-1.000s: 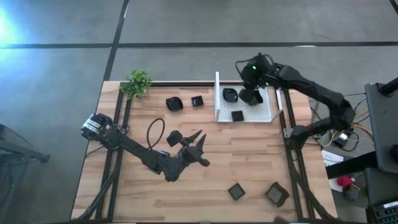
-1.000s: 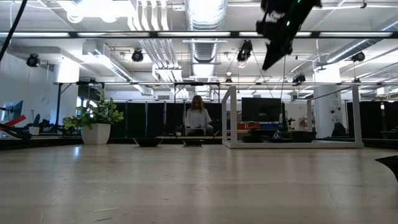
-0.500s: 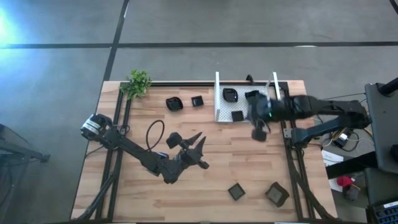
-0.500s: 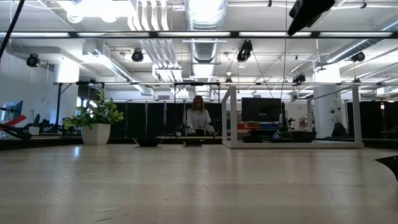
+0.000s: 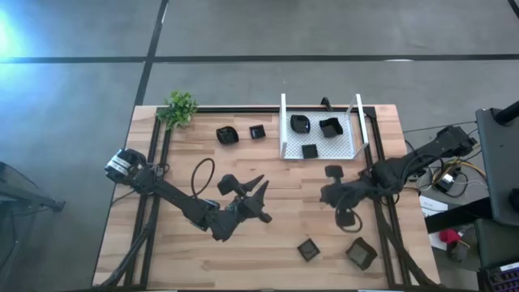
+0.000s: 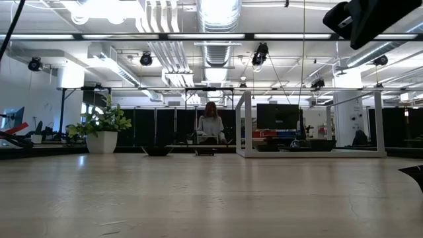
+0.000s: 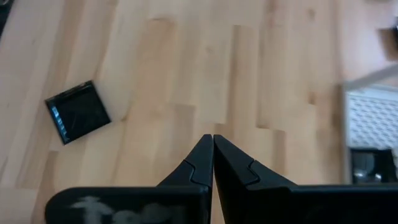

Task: Pick & Place Mini shaped plates
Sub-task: Stack the square plate on top of the other square plates on the shelf

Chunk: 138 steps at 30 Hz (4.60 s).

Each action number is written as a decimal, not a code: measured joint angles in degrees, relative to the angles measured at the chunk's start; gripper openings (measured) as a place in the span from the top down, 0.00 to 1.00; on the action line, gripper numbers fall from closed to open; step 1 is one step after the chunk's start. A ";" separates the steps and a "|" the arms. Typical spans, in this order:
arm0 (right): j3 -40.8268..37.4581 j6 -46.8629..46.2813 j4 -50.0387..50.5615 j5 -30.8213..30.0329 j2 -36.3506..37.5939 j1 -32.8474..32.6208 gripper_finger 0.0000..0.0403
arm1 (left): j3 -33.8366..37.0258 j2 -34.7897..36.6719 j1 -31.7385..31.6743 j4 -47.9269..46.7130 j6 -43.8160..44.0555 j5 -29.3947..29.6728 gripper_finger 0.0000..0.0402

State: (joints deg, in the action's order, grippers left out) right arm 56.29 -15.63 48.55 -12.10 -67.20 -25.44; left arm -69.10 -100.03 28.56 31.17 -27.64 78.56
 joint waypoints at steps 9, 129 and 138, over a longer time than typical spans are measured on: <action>-2.97 0.30 -8.24 0.57 -5.17 -4.86 0.98 | 0.00 0.00 0.88 -12.33 8.23 -14.05 0.75; 5.09 7.02 -20.25 13.55 -31.06 -7.66 0.78 | 0.00 0.11 0.74 -33.83 26.21 -45.52 0.75; 2.05 6.77 -23.27 13.55 -31.08 -7.54 0.76 | 0.00 0.11 0.74 -33.81 26.21 -45.52 0.75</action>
State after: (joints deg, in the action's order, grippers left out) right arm 58.34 -8.86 25.28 1.45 -98.28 -32.98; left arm -69.10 -99.92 29.30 -2.63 -1.43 33.04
